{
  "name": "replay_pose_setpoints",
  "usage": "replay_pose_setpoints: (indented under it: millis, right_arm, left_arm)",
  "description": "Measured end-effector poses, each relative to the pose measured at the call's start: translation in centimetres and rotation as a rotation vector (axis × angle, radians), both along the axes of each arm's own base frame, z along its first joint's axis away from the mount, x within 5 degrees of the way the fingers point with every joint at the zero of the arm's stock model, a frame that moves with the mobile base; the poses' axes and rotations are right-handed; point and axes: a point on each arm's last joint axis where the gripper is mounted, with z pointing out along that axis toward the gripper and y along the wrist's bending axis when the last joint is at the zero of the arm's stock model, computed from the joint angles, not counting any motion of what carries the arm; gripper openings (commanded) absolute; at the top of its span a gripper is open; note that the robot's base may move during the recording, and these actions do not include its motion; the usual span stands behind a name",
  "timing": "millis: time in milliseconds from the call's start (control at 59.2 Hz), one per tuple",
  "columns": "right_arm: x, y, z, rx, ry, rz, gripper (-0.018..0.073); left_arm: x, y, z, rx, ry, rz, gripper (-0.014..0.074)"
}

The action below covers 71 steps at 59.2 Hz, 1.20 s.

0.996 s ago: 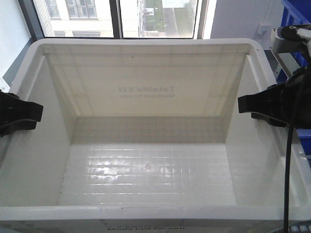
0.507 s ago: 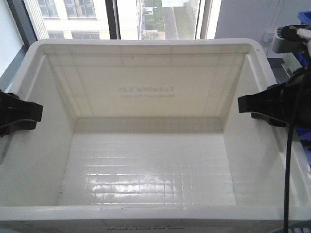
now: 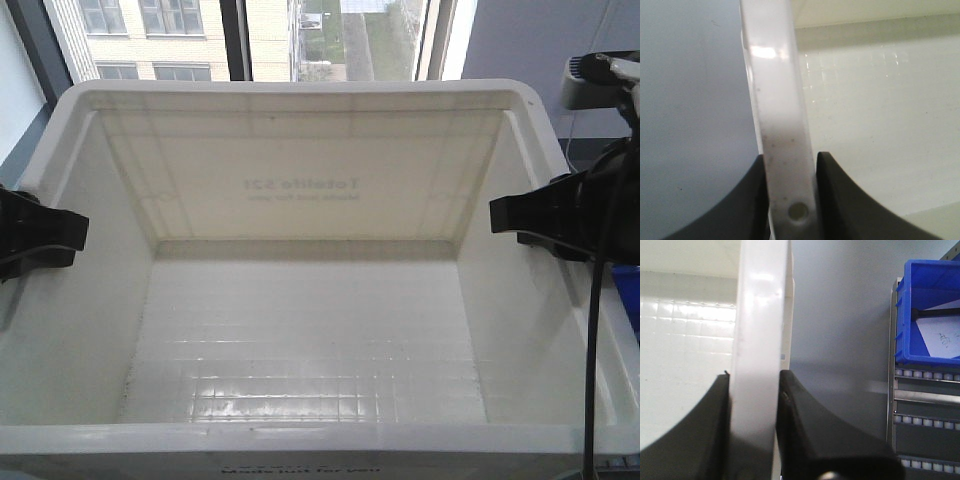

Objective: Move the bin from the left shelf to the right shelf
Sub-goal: 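Keep holding the tote while the base drives past the windows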

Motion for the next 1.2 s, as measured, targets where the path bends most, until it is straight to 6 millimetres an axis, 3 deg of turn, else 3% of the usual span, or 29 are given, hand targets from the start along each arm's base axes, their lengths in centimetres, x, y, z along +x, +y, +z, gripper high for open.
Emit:
replay_pose_setpoints:
  millis: [1199]
  right_arm:
    - [0.01,-0.02,0.00,-0.003,-0.001,0.000,0.0013]
  left_arm:
    - [0.06,-0.03,0.01,-0.002,-0.005,-0.001,-0.0006]
